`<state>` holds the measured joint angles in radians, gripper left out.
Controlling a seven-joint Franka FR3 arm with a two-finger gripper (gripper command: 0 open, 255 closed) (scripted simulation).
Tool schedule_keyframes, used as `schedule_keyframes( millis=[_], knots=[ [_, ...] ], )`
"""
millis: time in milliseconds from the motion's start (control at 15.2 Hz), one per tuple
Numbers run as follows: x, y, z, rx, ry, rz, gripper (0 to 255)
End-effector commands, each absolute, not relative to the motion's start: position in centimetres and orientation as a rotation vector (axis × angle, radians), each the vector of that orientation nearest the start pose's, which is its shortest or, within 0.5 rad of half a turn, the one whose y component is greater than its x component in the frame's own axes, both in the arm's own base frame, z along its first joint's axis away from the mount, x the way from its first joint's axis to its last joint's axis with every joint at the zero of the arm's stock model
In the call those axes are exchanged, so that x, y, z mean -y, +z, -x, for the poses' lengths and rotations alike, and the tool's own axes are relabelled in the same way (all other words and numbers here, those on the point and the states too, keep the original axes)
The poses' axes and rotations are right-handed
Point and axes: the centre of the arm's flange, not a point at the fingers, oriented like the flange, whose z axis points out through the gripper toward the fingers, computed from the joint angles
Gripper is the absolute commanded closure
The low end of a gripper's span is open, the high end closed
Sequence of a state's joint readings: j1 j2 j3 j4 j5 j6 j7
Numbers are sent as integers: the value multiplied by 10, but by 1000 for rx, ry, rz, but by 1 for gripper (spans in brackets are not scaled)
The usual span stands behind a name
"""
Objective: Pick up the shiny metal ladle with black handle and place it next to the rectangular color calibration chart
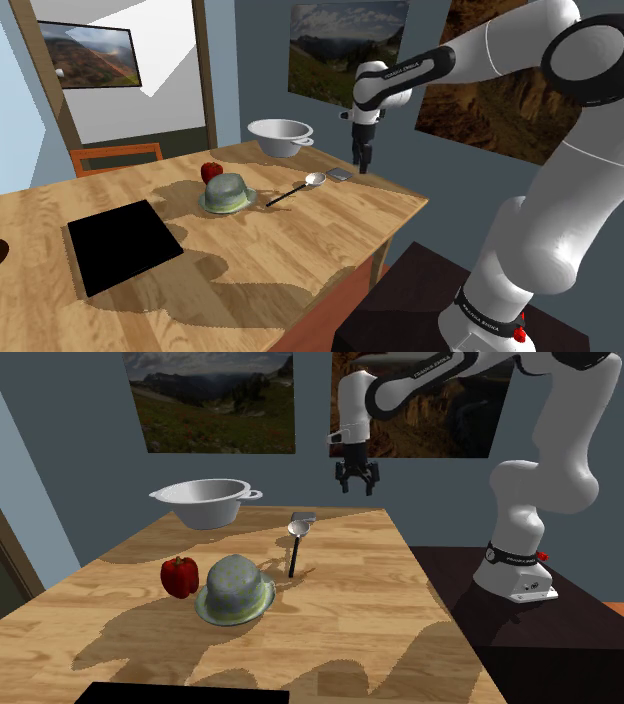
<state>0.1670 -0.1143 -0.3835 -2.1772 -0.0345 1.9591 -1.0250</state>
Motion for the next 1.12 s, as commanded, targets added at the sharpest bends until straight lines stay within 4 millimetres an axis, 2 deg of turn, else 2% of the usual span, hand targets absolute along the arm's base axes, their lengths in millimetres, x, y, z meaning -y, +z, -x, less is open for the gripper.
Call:
schedule_keyframes(
  millis=[0,528,1056],
  knots=[
    [109,414,-513,1342,112,2748,0],
    [82,368,-601,1723,49,2490,0],
    [28,327,-677,2058,-14,2181,0]
  ],
)
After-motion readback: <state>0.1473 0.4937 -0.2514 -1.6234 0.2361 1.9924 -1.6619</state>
